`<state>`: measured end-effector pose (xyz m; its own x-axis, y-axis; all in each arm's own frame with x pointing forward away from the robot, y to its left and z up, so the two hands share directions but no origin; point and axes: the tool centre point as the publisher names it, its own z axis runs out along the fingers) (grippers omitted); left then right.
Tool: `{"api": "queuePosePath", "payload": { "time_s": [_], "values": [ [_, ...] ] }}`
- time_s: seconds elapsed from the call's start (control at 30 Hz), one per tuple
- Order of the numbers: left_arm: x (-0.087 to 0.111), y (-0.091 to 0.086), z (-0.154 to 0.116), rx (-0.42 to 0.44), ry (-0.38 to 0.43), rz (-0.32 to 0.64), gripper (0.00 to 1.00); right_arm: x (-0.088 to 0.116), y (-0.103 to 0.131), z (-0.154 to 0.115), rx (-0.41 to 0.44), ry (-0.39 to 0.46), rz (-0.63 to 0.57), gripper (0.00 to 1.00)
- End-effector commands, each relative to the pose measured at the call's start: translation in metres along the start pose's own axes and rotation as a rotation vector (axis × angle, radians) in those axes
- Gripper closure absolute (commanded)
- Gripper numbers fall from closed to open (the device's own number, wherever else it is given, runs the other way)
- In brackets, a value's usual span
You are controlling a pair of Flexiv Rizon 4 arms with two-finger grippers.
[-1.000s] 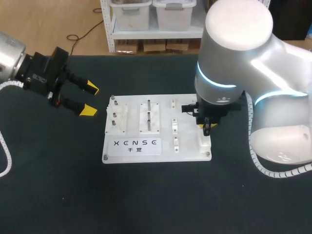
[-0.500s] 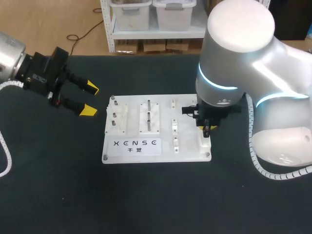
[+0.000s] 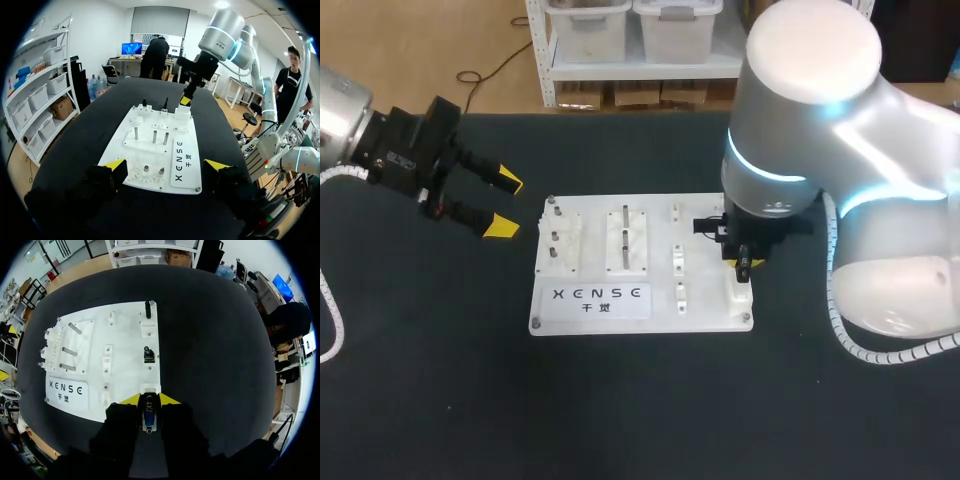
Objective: Insert the USB connector, Ethernet cable, and multi-pin plug into their matching sockets one by one.
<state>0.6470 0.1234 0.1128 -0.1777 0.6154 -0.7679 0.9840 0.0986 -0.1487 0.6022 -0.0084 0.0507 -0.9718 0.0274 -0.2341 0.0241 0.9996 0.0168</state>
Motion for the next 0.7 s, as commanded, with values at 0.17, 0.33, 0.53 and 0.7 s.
{"api": "queuePosePath", "payload": {
  "time_s": [0.17, 0.33, 0.53, 0.7],
  "values": [
    [0.001, 0.001, 0.000, 0.002, -0.002, 0.003, 0.00, 0.007, 0.003, 0.038, 0.018, 0.030, -0.006, 1.00],
    [0.001, 0.001, 0.000, 0.002, -0.002, 0.003, 0.00, 0.002, 0.000, 0.029, 0.022, 0.023, -0.006, 1.00],
    [0.001, 0.001, 0.000, 0.002, -0.002, 0.003, 0.00, -0.014, -0.001, 0.011, 0.024, -0.012, -0.004, 0.11],
    [0.001, 0.001, 0.000, 0.002, -0.002, 0.003, 0.00, -0.031, -0.001, -0.005, 0.015, -0.054, 0.004, 0.00]
  ]
}}
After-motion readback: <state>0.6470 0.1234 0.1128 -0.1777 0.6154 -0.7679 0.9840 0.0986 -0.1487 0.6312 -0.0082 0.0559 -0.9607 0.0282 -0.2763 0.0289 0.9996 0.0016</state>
